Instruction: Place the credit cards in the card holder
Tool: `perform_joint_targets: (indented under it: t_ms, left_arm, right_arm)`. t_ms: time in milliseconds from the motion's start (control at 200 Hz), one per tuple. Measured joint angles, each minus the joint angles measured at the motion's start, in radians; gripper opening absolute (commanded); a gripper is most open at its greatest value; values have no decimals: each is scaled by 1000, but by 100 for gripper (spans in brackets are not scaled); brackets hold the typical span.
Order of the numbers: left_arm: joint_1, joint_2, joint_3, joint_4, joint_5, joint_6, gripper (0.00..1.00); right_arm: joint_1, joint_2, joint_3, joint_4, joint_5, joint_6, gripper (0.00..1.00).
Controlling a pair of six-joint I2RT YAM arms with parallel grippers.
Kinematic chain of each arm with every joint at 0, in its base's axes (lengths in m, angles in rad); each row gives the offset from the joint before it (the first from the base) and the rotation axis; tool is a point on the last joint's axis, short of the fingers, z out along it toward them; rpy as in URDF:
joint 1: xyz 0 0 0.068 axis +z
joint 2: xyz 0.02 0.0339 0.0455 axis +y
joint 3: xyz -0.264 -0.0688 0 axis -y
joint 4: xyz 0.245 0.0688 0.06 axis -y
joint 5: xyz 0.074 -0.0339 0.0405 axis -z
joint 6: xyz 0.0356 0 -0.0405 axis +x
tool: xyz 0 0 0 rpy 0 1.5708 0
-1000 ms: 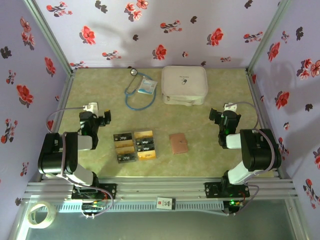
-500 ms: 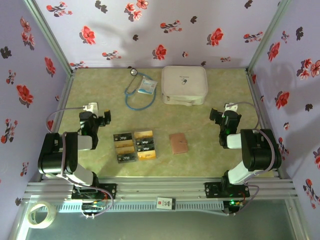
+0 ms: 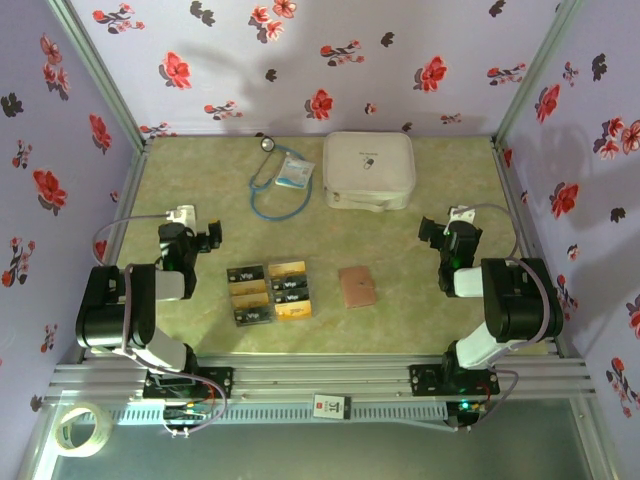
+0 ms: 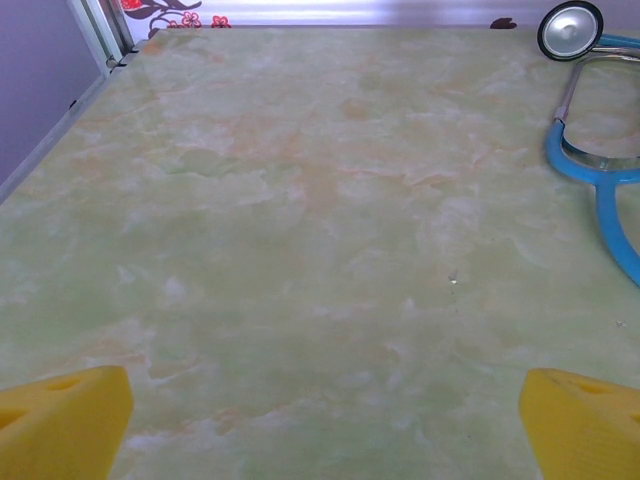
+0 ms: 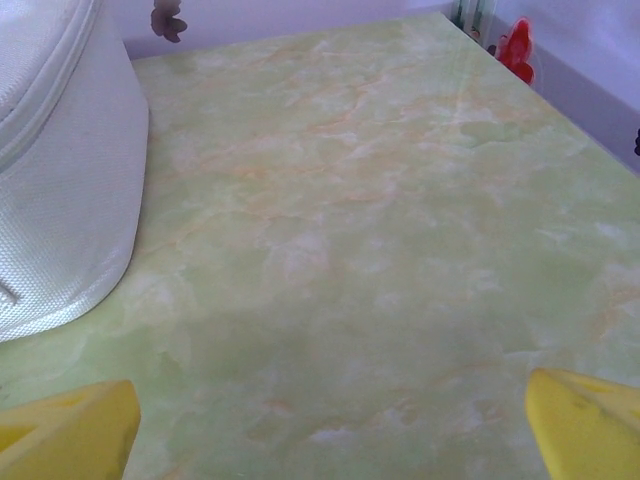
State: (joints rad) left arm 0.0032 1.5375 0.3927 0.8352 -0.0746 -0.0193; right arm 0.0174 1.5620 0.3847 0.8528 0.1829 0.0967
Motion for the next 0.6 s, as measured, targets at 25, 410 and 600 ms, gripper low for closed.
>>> perform_joint_targets:
  t_ms: [25, 410, 600]
  left_arm:
    - [0, -11, 5, -27, -3, 0, 100]
    - [-1, -345, 334, -638, -66, -208, 100]
    - [-21, -480, 452, -1022, -2, -400, 100]
  right_arm:
    - [0, -18, 2, -26, 4, 0, 99]
    - [-11, -388, 395, -733, 127, 282, 99]
    - [56, -460, 417, -925, -95, 335, 98]
